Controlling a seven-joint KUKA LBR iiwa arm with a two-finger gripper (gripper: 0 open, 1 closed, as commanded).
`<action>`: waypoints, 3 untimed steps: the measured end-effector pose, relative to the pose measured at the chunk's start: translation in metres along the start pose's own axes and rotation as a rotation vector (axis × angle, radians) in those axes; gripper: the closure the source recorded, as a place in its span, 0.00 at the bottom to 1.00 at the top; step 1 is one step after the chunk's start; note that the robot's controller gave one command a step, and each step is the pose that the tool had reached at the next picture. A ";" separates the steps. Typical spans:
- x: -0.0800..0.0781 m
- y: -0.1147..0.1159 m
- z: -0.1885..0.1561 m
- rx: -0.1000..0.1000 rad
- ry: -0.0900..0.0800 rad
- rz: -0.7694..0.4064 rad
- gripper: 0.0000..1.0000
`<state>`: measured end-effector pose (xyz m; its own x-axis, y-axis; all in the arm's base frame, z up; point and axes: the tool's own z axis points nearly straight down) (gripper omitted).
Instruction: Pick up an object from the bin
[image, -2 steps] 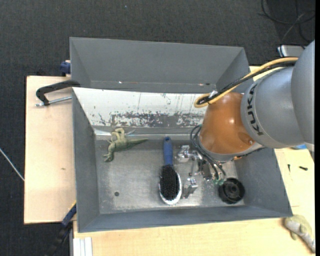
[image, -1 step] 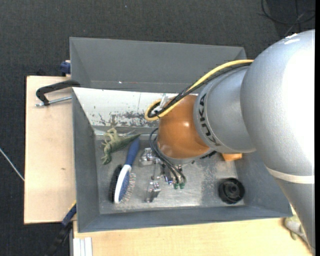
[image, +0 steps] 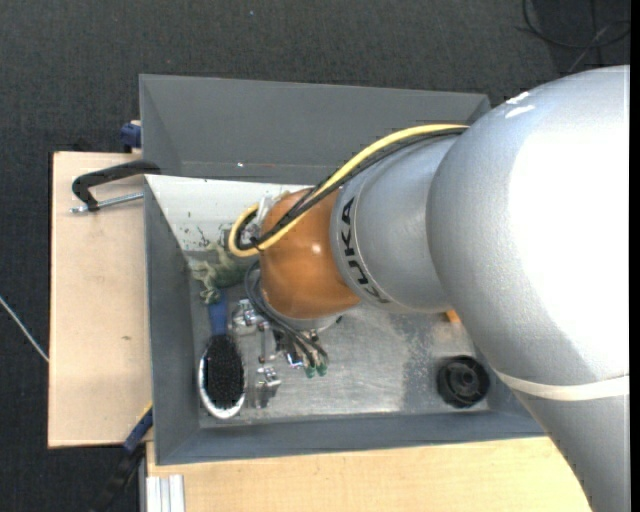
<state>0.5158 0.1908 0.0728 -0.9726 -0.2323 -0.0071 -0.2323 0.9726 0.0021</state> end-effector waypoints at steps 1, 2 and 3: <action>-0.008 0.042 -0.070 -0.003 -0.005 0.020 0.00; 0.000 0.039 0.000 0.000 0.005 -0.297 0.00; -0.001 0.038 -0.002 0.002 0.006 -0.299 1.00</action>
Offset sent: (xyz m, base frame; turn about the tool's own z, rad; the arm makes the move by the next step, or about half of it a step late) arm -0.0041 0.0374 0.0644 0.0244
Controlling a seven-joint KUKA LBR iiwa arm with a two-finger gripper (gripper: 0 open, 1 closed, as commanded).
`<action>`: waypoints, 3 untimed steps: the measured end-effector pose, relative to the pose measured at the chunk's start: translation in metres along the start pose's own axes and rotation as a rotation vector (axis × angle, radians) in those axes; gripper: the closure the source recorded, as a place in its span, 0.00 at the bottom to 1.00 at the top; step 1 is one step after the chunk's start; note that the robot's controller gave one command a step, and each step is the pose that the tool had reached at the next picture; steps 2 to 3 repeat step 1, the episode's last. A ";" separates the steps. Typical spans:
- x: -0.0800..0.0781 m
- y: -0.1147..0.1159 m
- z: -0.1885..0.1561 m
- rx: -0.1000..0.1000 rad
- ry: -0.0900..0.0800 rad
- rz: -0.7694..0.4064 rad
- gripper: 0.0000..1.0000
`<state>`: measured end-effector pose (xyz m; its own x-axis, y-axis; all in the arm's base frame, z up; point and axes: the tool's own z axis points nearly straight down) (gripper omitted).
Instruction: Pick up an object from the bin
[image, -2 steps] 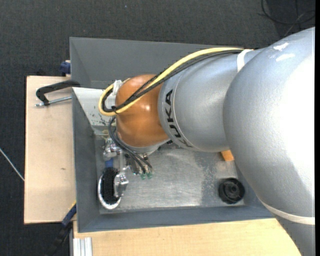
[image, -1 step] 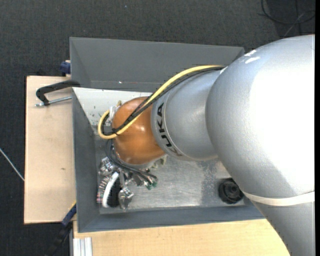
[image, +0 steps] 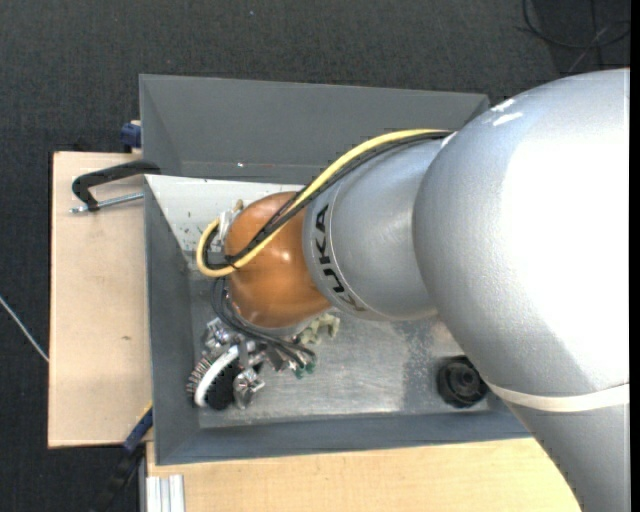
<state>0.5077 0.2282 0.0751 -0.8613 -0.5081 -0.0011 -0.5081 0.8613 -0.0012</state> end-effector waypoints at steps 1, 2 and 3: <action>-0.003 -0.004 -0.138 0.000 -0.012 -0.077 1.00; -0.003 -0.004 -0.138 0.000 -0.012 -0.077 1.00; -0.003 -0.004 -0.138 0.000 -0.012 -0.077 1.00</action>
Offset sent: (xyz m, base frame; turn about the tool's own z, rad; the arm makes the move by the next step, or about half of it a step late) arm 0.0025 -0.0041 0.1331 -0.0774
